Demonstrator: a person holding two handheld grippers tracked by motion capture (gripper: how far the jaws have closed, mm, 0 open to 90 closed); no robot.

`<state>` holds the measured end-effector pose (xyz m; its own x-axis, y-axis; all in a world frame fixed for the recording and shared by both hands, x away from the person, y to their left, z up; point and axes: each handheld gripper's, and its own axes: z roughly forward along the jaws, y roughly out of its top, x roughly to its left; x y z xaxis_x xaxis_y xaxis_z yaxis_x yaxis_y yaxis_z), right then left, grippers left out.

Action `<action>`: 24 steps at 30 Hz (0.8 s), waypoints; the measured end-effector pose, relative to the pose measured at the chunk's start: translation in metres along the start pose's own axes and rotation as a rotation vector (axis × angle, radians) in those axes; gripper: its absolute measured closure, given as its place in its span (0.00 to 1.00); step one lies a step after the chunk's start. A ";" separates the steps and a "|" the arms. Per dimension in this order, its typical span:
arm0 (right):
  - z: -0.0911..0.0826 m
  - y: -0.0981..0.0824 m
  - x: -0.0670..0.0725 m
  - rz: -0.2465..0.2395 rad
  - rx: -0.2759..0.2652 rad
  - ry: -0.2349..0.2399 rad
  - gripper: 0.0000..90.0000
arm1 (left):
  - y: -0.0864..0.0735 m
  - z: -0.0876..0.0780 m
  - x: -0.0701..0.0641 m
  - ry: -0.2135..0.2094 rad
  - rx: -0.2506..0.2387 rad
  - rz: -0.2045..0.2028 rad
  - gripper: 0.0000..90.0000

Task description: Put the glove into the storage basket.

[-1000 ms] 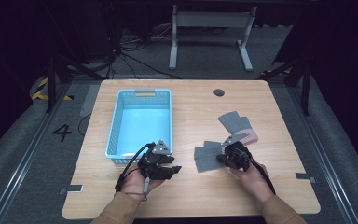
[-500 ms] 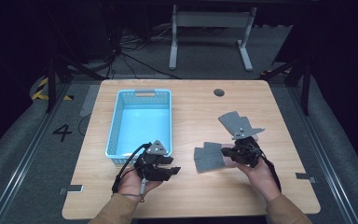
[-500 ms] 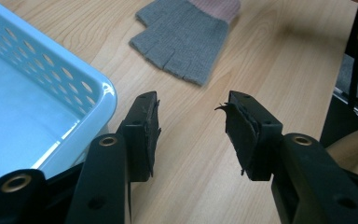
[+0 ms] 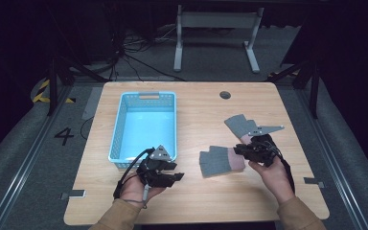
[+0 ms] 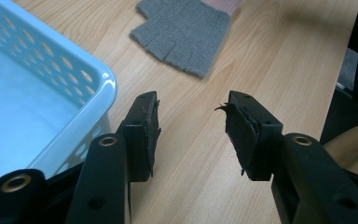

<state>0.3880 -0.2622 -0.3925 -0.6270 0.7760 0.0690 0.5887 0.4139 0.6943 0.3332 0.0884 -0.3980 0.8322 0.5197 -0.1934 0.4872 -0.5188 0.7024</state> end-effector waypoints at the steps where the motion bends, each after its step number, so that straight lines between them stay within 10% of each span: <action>1: 0.000 0.002 -0.001 -0.002 -0.004 -0.004 0.83 | 0.000 0.000 0.000 -0.001 0.002 0.002 0.61; 24: 0.017 0.035 -0.067 0.089 0.056 -0.117 0.55 | -0.002 0.000 0.003 0.011 0.017 -0.003 0.59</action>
<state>0.4594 -0.2915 -0.3854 -0.5095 0.8595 0.0420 0.6685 0.3646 0.6482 0.3351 0.0906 -0.4000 0.8277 0.5288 -0.1879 0.4943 -0.5284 0.6903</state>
